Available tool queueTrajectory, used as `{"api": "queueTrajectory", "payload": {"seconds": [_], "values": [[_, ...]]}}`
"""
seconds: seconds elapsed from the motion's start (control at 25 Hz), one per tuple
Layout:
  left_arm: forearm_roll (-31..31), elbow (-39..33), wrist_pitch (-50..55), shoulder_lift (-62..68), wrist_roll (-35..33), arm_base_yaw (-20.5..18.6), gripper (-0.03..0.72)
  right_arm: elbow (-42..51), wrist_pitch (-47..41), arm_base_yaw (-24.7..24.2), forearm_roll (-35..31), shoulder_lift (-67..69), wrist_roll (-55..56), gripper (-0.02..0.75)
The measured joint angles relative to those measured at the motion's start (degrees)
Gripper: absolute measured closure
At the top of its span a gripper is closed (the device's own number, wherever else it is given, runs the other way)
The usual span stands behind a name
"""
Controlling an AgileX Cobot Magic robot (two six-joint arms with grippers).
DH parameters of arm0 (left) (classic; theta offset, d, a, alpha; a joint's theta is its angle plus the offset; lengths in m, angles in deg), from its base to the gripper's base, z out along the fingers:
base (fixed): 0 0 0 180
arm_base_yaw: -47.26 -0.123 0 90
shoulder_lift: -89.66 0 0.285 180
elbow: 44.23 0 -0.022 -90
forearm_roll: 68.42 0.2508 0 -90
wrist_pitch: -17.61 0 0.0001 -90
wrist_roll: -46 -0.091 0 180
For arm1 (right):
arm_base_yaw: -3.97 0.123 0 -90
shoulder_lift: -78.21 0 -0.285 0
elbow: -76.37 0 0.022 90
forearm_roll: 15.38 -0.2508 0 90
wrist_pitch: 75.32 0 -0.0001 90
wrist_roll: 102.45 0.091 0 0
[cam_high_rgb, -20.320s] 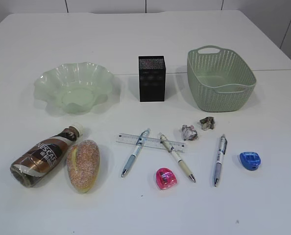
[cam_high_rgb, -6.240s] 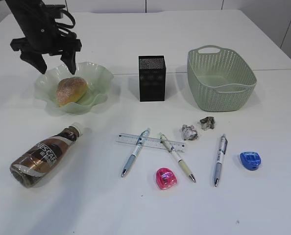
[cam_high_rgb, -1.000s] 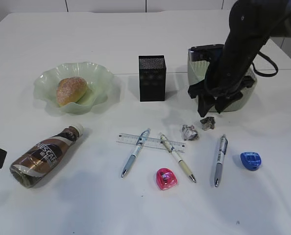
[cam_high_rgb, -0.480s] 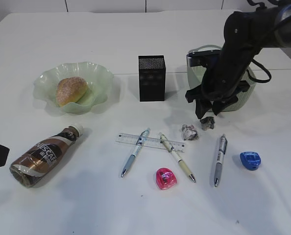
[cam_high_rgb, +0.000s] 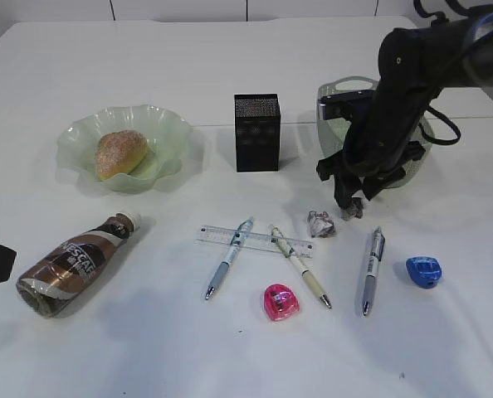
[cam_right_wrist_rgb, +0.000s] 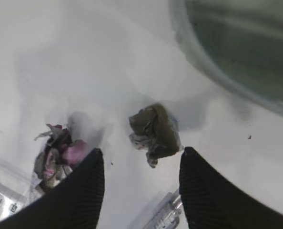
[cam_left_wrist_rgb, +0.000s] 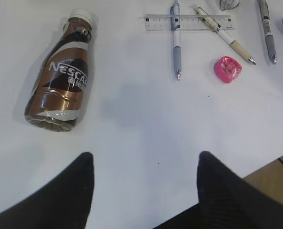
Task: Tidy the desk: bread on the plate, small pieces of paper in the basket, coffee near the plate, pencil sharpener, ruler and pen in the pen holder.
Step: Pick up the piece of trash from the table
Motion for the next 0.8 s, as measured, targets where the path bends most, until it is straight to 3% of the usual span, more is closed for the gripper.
{"api": "queueTrajectory", "payload": {"seconds": [0.24,0.8], "values": [[-0.2,0.0,0.0,0.0,0.0,0.0,0.215,5.0,4.8,0.0,0.1,0.0,0.0,0.331],[-0.3,0.0,0.0,0.0,0.0,0.0,0.221,5.4,10.0,0.0,1.2,0.0,0.0,0.331]]}}
